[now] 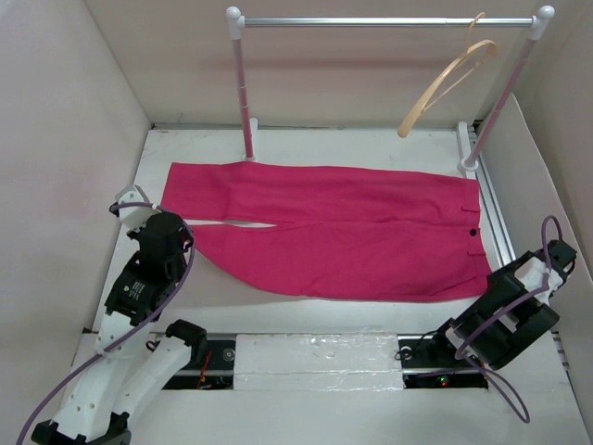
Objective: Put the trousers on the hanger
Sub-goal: Fold the trousers
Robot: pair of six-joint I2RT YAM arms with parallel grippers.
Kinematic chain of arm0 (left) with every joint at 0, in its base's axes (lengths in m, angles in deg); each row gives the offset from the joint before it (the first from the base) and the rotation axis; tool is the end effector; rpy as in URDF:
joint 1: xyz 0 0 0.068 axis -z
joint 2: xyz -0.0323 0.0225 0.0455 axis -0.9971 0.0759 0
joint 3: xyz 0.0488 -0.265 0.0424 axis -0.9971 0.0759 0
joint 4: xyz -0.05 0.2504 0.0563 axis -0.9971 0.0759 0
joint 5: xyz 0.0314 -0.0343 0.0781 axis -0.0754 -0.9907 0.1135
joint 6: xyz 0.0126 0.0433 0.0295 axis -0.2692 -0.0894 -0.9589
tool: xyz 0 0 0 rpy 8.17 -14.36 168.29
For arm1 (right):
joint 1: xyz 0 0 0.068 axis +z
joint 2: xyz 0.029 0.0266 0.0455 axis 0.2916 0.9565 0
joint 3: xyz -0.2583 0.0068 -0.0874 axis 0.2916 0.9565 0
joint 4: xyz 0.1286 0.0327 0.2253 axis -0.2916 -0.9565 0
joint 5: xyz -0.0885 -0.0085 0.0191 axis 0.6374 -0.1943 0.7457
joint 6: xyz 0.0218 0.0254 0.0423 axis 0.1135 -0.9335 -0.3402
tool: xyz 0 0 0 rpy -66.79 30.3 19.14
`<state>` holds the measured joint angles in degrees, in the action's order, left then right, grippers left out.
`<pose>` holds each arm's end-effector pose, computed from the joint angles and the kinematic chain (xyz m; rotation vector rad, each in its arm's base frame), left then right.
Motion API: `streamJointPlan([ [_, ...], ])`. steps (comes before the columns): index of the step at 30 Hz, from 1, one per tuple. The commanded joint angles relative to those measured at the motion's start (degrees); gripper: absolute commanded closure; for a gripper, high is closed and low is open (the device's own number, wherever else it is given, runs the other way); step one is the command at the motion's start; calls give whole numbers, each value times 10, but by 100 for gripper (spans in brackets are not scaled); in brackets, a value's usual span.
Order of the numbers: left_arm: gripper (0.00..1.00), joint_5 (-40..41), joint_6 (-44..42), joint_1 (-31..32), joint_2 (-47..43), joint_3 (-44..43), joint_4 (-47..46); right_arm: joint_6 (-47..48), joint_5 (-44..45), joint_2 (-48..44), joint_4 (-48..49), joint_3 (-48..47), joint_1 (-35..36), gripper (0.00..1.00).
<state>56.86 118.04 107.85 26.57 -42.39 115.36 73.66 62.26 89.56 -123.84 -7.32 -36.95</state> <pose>0.1235 -0.0248 0.3613 -0.6561 1.6535 -0.0256 0.1225 -0.1712 0.1784 1.5132 2.3418 -0.2657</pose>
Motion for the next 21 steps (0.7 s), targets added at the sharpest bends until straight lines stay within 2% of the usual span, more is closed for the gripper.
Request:
streamJointPlan([
  [1, 100, 66, -40, 5, -2, -17, -31, -11, -18, -7, 30, 0, 15, 31],
  [6, 100, 102, -72, 5, 1, -9, -55, -37, -1, 26, 37, 4, 59, 34],
  [10, 100, 130, -58, 5, 17, -2, -57, -69, 19, 16, 44, 16, 93, 50],
  [11, 100, 125, -47, 5, 24, 0, -50, -70, 19, 13, 49, 20, 93, 69],
  [12, 100, 124, -35, 5, 28, 3, -45, -69, 19, 11, 51, 20, 93, 81],
  [13, 100, 133, -5, 5, 38, 15, -29, -53, 15, 1, 35, 12, 93, 100],
  [15, 100, 138, 18, 5, 42, 17, -7, -39, 7, -4, 25, -11, 93, 100],
  [17, 100, 139, 34, 0, 48, 19, 12, 1, 15, -48, -13, -38, 101, 100],
  [19, 100, 116, 26, -14, 58, 30, 6, 5, 56, -45, -45, -103, 137, 100],
  [21, 100, 89, -3, -58, 100, 32, -31, -7, 50, -35, -34, -132, 177, 100],
])
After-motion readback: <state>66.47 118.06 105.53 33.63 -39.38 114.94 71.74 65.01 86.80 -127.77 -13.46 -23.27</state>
